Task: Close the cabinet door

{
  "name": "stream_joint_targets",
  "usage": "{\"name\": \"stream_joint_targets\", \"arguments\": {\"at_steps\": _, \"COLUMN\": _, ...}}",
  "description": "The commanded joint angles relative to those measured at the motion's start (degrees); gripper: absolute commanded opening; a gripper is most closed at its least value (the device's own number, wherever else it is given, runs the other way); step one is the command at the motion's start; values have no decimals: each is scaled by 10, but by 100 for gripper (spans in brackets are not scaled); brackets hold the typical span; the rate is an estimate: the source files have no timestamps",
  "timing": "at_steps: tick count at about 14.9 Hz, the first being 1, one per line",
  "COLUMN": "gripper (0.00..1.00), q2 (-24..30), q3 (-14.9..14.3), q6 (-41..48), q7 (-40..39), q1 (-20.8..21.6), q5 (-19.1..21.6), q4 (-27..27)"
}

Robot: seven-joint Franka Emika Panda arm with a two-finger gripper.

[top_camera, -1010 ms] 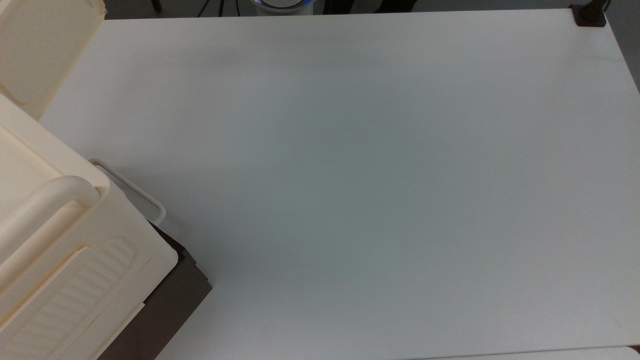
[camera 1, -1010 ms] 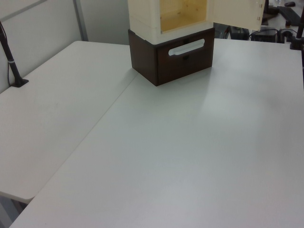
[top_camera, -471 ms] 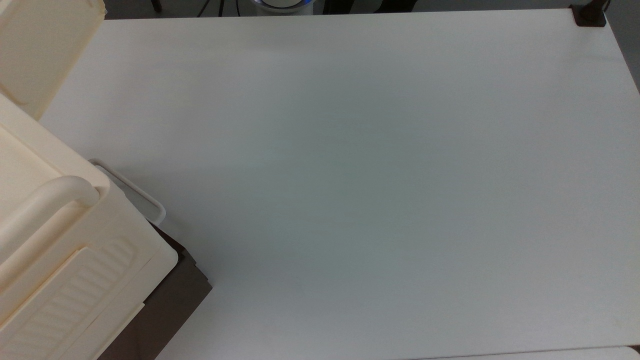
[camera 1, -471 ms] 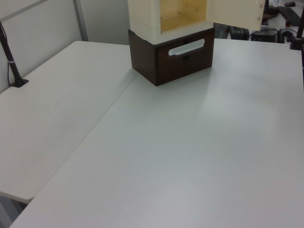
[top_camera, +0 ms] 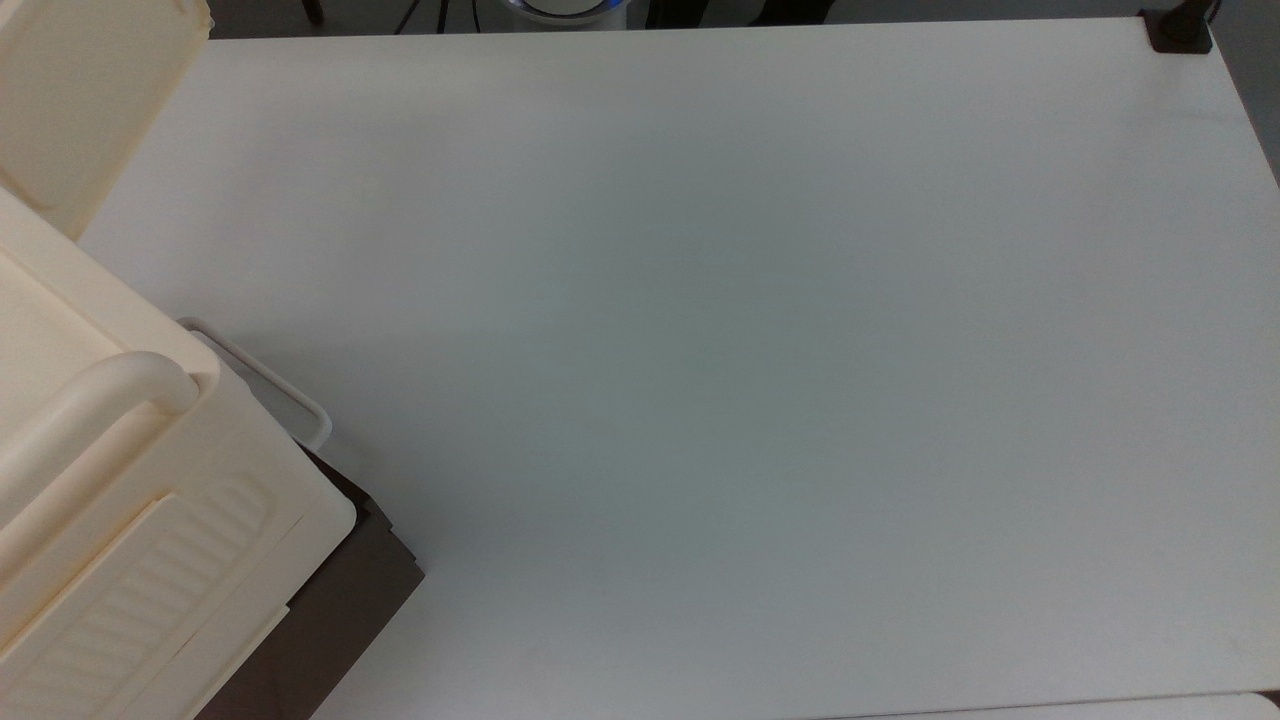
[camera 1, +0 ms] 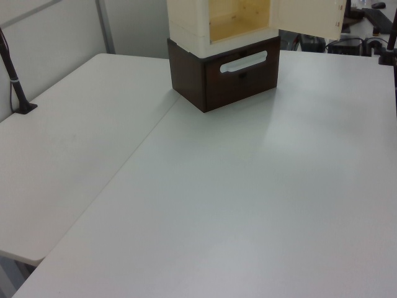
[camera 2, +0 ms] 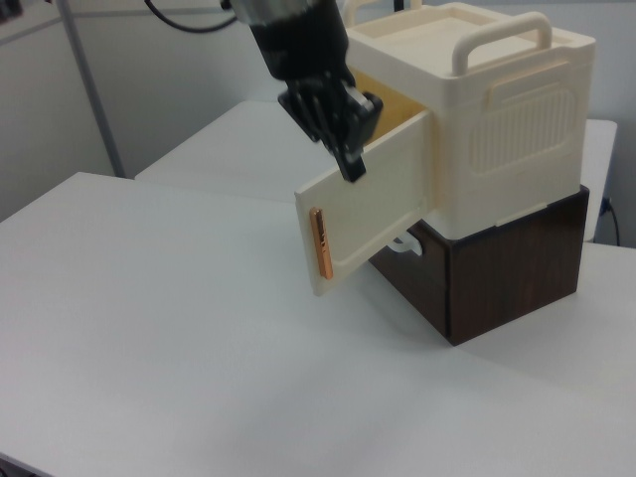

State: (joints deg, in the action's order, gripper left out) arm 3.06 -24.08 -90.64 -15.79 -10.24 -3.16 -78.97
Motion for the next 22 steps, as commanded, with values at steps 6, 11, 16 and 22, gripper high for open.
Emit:
{"name": "stream_joint_targets", "arguments": {"at_steps": 6, "gripper": 0, "q2": -36, "q3": -1, "q6": -30, "q7": -50, "q1": 40, "q5": 70, "q4": -21}}
{"name": "stream_joint_targets", "arguments": {"at_steps": 11, "gripper": 0, "q2": -67, "q3": 0, "q6": -163, "q7": 47, "q1": 117, "q5": 102, "q4": -30}}
{"name": "stream_joint_targets", "arguments": {"at_steps": 16, "gripper": 0, "q2": -108, "q3": 3, "q6": -300, "q7": 95, "q1": 131, "q5": 105, "q4": -35}}
{"name": "stream_joint_targets", "arguments": {"at_steps": 22, "gripper": 0, "q2": -137, "q3": 3, "q6": -372, "q7": 94, "q1": 131, "q5": 104, "q4": -35}}
